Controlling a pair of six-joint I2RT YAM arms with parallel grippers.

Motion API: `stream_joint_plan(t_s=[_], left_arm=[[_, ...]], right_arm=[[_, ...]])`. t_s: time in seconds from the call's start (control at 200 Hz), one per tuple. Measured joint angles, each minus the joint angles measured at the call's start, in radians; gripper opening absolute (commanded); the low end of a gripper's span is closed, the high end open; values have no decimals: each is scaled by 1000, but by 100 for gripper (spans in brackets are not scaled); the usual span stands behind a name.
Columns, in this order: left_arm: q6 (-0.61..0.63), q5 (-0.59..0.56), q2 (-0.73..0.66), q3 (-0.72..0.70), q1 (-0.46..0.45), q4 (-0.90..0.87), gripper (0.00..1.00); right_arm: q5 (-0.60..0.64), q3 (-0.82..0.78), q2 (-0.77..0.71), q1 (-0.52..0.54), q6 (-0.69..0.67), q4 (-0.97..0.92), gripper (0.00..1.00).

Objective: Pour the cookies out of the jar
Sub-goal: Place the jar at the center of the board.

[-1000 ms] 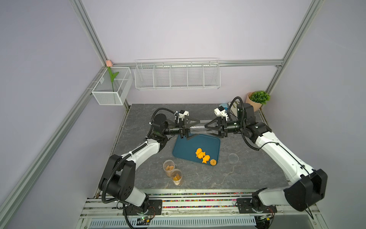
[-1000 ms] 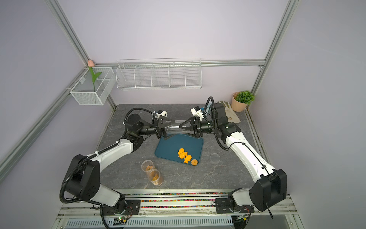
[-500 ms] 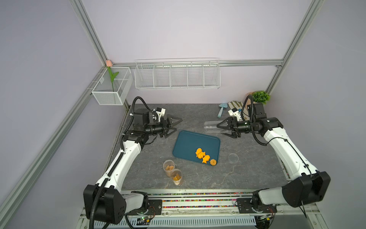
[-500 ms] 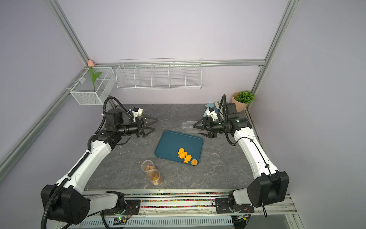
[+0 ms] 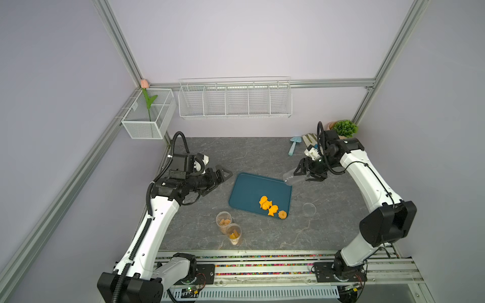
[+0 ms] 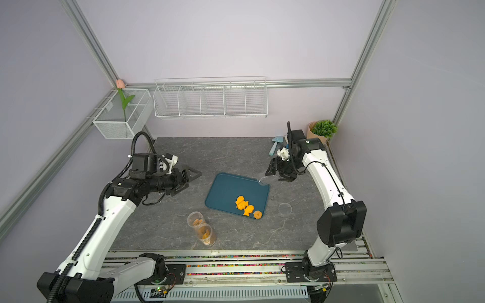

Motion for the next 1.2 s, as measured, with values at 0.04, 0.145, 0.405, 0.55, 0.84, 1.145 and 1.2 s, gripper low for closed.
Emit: stream_joint_plan(t_s=[0.04, 0.145, 0.405, 0.55, 0.84, 1.145, 1.2], left_arm=[[3, -6, 0, 0, 0, -7, 100], [5, -11, 0, 0, 0, -11, 100], [5, -11, 1, 0, 0, -11, 100], [5, -14, 6, 0, 0, -11, 100], [6, -31, 11, 0, 0, -11, 100], [10, -31, 50, 0, 0, -11, 100], [10, -32, 51, 0, 0, -11, 100]], right_arm=[[37, 16, 17, 0, -13, -18, 67], [131, 58, 69, 0, -48, -68, 67], [291, 141, 180, 0, -105, -138, 67], [340, 154, 214, 0, -127, -148, 67], [403, 173, 260, 0, -152, -159, 67], [434, 191, 278, 0, -160, -163, 67], [439, 191, 279, 0, -161, -163, 67]])
